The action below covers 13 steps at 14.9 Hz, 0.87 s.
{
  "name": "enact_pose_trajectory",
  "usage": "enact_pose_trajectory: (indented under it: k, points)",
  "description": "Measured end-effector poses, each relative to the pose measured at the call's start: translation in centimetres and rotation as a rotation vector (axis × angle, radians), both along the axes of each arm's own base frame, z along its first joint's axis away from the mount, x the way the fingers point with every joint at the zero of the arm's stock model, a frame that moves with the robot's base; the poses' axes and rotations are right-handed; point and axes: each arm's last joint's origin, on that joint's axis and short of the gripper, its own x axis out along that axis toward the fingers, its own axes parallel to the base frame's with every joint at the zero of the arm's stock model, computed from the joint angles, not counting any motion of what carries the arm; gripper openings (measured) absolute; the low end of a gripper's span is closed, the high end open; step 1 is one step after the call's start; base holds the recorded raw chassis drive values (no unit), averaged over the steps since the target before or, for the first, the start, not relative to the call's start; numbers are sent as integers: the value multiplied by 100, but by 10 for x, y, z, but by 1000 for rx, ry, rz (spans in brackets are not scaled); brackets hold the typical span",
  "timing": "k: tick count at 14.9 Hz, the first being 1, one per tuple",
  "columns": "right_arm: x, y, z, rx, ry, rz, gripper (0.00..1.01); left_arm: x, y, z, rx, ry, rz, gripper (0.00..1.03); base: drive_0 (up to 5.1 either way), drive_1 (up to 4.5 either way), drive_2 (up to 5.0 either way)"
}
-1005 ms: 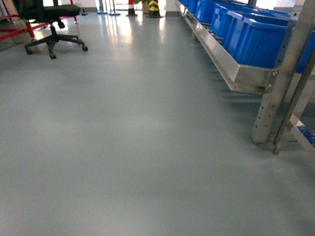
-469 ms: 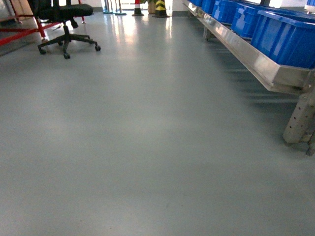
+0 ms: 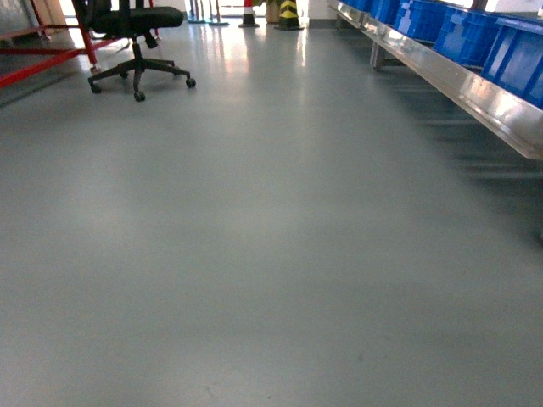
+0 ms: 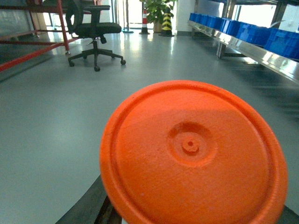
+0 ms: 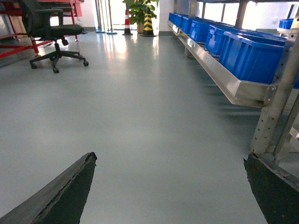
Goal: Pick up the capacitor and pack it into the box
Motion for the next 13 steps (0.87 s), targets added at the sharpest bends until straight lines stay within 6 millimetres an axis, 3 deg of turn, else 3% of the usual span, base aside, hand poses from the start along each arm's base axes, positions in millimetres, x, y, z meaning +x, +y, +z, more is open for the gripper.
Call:
enact_pose_trajectory:
  k: [13]
  points:
    - [0,0,0,0,0,0,98,0,0,0,0,-2,-2,45,-484,261,261]
